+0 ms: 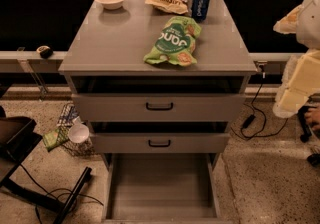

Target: Place green rice chip bag into bottom drawer

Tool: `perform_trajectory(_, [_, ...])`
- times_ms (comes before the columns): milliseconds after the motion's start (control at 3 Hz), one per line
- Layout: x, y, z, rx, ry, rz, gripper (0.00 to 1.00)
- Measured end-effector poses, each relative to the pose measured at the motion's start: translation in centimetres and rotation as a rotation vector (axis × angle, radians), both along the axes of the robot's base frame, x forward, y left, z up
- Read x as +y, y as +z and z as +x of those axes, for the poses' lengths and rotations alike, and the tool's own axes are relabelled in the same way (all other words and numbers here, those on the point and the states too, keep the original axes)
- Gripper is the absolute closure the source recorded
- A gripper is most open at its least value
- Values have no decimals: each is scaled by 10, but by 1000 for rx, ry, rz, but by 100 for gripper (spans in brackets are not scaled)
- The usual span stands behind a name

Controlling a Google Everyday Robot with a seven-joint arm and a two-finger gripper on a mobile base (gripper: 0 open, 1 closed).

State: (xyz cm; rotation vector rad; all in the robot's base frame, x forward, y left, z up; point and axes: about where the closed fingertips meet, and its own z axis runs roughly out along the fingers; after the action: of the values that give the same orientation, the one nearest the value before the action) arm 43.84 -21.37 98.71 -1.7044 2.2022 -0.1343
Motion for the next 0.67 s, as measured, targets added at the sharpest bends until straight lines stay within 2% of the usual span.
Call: perform_trajectory(667, [4,-2,7,-17,10,14,0])
